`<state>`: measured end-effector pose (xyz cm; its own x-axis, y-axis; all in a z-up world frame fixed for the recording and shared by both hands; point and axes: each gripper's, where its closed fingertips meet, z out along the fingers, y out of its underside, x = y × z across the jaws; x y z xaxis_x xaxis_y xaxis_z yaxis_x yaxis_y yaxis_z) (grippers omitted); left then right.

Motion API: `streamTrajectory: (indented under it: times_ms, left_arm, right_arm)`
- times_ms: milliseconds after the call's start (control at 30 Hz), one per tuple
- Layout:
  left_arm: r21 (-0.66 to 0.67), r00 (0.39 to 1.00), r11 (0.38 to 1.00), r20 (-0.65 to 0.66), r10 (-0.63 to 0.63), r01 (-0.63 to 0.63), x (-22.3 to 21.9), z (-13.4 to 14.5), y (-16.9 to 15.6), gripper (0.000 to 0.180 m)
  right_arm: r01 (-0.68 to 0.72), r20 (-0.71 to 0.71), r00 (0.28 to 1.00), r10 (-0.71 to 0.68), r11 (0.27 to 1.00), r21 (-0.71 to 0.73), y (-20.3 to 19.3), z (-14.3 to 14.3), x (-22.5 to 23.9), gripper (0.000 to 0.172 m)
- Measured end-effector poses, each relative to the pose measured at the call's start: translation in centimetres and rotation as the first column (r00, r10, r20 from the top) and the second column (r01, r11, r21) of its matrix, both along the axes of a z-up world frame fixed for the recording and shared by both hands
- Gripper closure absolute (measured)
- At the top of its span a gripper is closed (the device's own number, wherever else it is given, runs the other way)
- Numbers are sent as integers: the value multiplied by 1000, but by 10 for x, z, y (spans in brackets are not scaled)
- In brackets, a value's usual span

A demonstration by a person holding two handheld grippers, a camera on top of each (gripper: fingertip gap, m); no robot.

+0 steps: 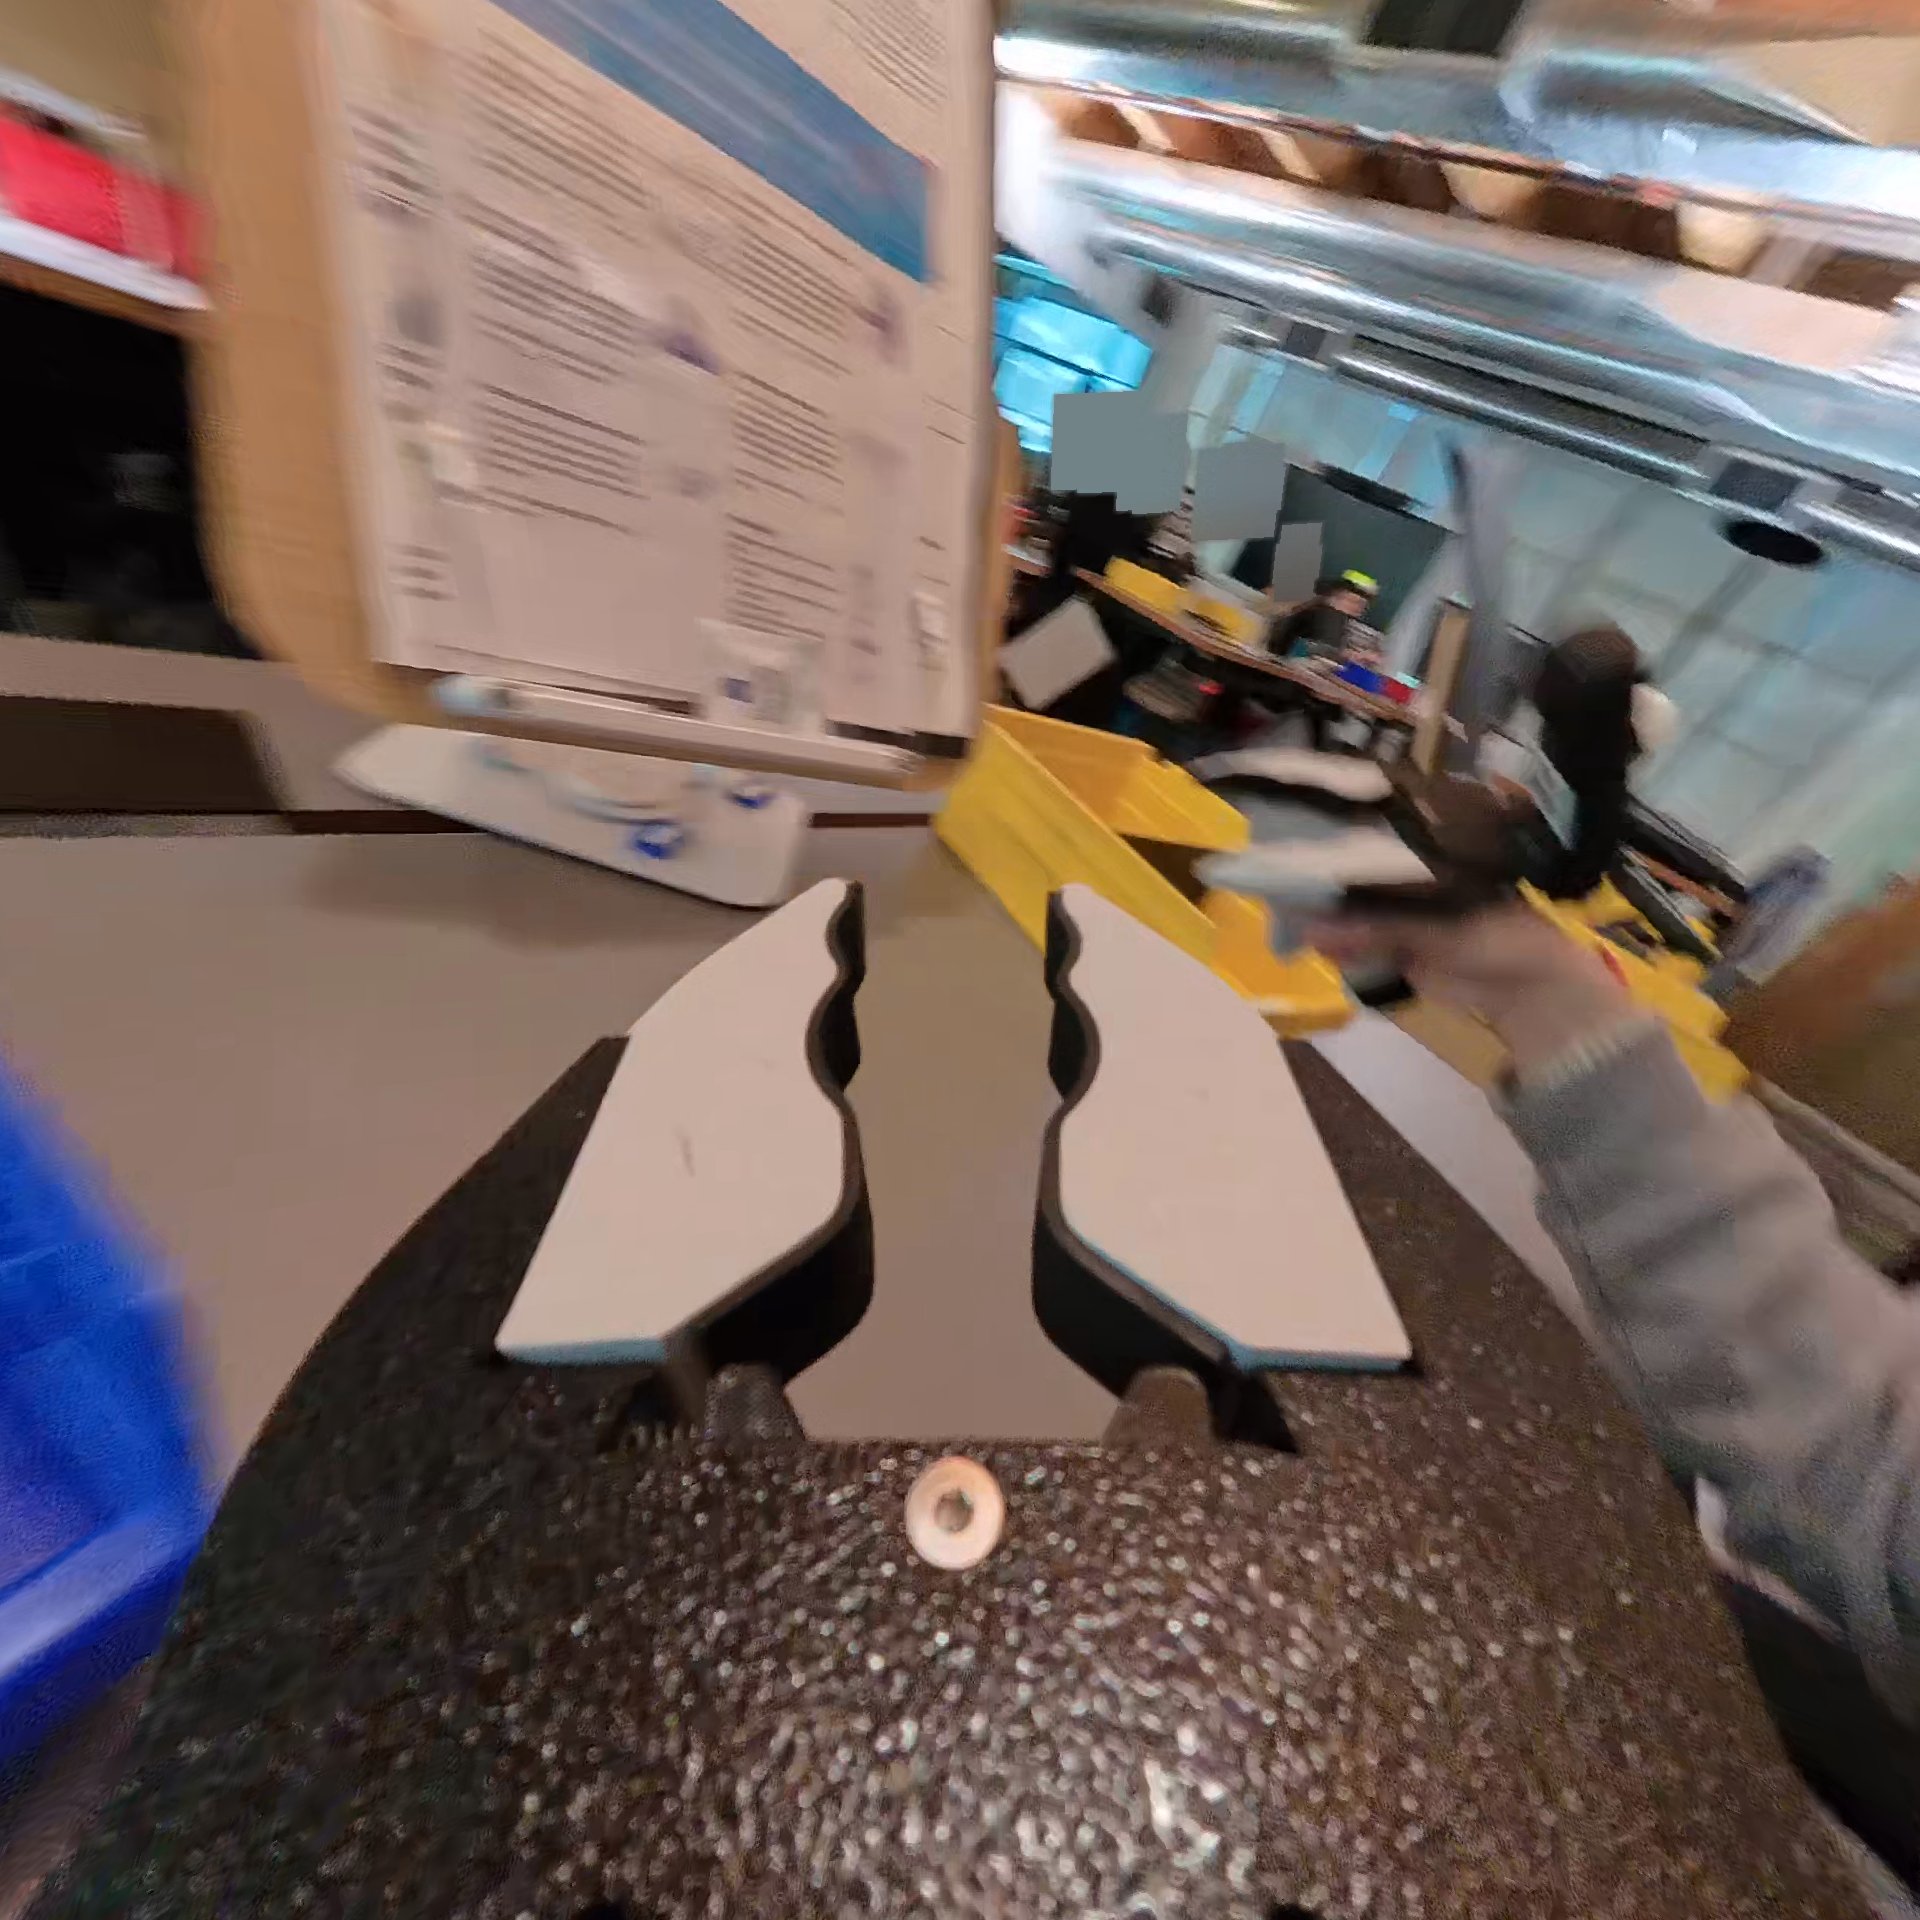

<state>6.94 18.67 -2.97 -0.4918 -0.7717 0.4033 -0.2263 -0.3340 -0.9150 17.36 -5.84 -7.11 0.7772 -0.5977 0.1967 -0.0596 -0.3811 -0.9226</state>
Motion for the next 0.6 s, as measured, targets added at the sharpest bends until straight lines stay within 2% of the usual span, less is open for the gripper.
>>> streamTrajectory:
  times_ms: [33, 100, 167, 200, 267, 333, 400, 433, 533, 600]
  left_arm:
    - [10, 996, 997, -26, 80, -80, 4, 6, 30, 151]
    - [96, 965, 965, -79, 251, -243, 20, 4, 94, 151]
    - [184, 905, 924, -210, 370, -335, 41, -21, 148, 146]
    - [204, 866, 917, -309, 392, -343, 51, -39, 168, 140]
    - [171, 764, 914, -504, 401, -367, 69, -76, 198, 140]
    - [69, 669, 914, -660, 343, -401, 84, -104, 213, 143]
    - [27, 568, 901, -768, 296, -433, 94, -130, 221, 145]
    - [28, 526, 897, -801, 284, -441, 97, -140, 223, 146]
    - [148, 361, 866, -866, 346, -477, 97, -168, 232, 145]
    - [154, 297, 850, -893, 337, -503, 99, -176, 229, 145]
  right_arm:
    - [-39, 0, 999, 39, 996, 85, 15, -1, -15, 95]
    - [-20, 19, 1000, 16, 978, 207, 32, -2, -28, 95]
    - [-3, 51, 999, -7, 980, 199, 44, -10, -33, 87]
    - [-5, 66, 998, -6, 986, 170, 50, -15, -37, 83]
    - [-34, 94, 995, 23, 992, 120, 60, -19, -47, 78]
    - [-68, 127, 991, 51, 989, 130, 67, -16, -56, 80]
    - [-87, 103, 992, 69, 979, 184, 73, -12, -60, 82]
    - [-96, 79, 994, 81, 974, 207, 75, -11, -61, 82]
    - [-122, 64, 992, 111, 965, 230, 79, -13, -65, 83]
    - [-128, 67, 991, 117, 974, 186, 79, -21, -66, 83]
